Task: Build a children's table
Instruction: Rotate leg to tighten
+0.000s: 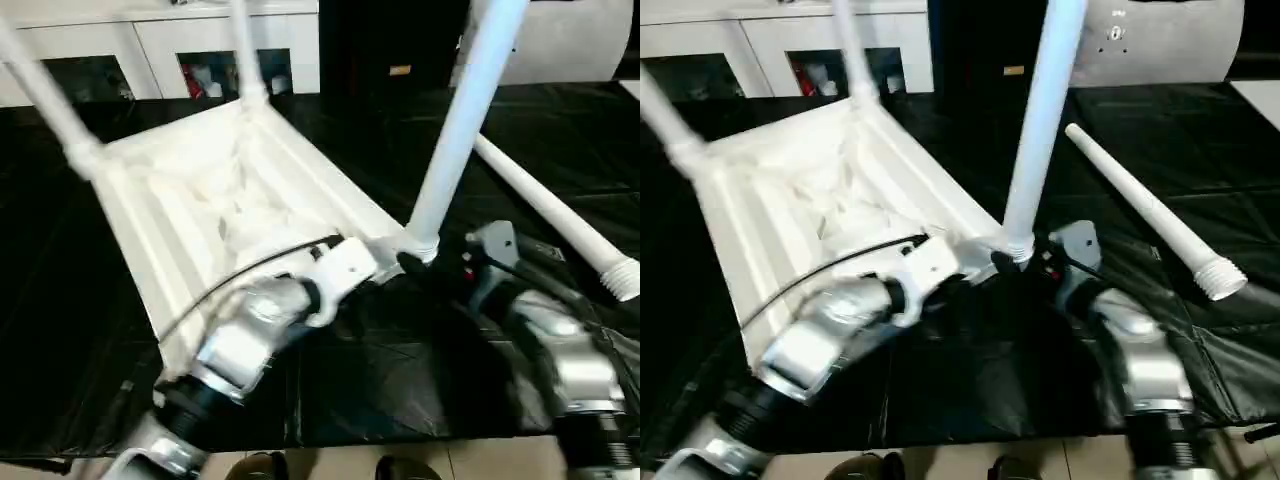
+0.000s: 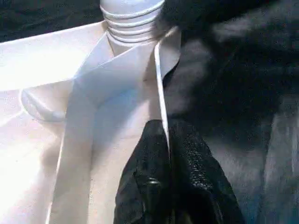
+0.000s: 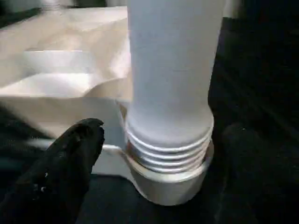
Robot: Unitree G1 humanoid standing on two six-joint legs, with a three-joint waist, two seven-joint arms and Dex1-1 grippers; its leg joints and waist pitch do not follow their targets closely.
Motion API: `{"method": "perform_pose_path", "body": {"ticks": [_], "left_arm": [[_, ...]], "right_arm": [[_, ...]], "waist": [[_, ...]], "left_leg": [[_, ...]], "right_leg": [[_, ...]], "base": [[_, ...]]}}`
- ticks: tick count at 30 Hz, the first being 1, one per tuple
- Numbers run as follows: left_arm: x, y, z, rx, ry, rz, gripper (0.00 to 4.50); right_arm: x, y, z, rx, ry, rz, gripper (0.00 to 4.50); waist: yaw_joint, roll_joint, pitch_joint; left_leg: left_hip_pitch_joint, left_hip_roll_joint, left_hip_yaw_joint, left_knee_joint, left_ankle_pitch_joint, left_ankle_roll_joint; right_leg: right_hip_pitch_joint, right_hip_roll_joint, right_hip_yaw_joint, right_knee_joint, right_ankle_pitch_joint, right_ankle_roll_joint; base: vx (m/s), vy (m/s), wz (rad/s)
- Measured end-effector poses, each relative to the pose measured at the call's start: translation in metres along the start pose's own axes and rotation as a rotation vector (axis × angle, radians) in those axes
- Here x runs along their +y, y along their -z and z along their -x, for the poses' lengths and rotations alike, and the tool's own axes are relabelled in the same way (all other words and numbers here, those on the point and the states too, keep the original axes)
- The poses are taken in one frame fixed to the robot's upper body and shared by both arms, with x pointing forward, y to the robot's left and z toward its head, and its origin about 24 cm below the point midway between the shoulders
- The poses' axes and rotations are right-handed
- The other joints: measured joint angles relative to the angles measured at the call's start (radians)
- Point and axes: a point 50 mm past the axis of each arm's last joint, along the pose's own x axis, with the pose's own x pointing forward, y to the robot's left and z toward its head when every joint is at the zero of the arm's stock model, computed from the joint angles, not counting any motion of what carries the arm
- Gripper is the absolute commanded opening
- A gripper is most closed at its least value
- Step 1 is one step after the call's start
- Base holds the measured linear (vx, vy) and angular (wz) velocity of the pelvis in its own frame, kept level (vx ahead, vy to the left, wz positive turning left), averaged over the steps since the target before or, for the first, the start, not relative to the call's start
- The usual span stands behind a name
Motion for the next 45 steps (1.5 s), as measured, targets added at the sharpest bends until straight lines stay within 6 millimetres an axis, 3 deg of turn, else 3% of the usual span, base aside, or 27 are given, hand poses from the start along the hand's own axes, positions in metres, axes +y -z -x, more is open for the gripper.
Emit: {"method": "perform_pose_path", "body": {"ticks": [8, 19, 20, 23, 34, 45], "left_arm": [[0.005, 0.011, 0.016, -0.011, 0.149, -0.082, 0.0], [0.007, 0.021, 0.036, 0.006, 0.349, -0.197, 0.0], [0.007, 0.021, 0.037, 0.006, 0.359, -0.202, 0.0], [0.006, 0.022, 0.039, 0.006, 0.381, -0.211, 0.0], [0.004, 0.023, 0.039, -0.005, 0.413, -0.222, 0.0], [0.002, 0.024, 0.04, -0.004, 0.421, -0.192, 0.0]], "right_arm": [[0.0, -0.001, 0.014, 0.098, -0.219, 0.079, 4.47], [0.01, -0.006, 0.013, 0.15, -0.471, 0.15, 4.47], [0.011, -0.005, 0.013, 0.151, -0.481, 0.149, 4.2], [0.014, -0.003, 0.012, 0.162, -0.518, 0.146, 4.13], [0.018, 0.003, 0.01, 0.173, -0.552, 0.124, 3.06], [0.021, 0.005, 0.012, 0.167, -0.562, 0.089, 2.73]], "waist": [[0.008, 0.0, 0.0], [0.043, 0.0, 0.0], [0.043, 0.0, 0.0], [0.044, 0.0, 0.0], [0.049, 0.0, 0.0], [0.054, 0.001, -0.001]], "left_leg": [[0.0, 0.001, 0.0, 0.003, 0.0, 0.0], [0.0, 0.002, 0.0, 0.013, 0.0, 0.0], [0.0, 0.002, 0.0, 0.014, 0.0, 0.0], [0.0, 0.002, 0.001, 0.016, -0.001, -0.001], [0.001, 0.002, 0.001, 0.017, 0.0, 0.0], [0.001, 0.003, 0.001, 0.018, 0.0, 0.0]], "right_leg": [[0.001, 0.0, 0.0, 0.001, 0.0, 0.0], [0.002, 0.0, 0.001, 0.01, 0.0, -0.001], [0.001, 0.0, 0.001, 0.012, 0.0, -0.001], [0.001, -0.001, 0.001, 0.015, 0.0, -0.001], [0.001, -0.001, 0.001, 0.017, 0.0, -0.001], [0.001, -0.001, 0.001, 0.018, 0.0, -0.001]], "base": [[0.0, 0.0, 0.0], [0.0, 0.0, 0.0], [0.0, 0.0, 0.0], [0.0, 0.0, 0.0], [0.0, 0.0, 0.0], [0.0, 0.0, 0.0]]}}
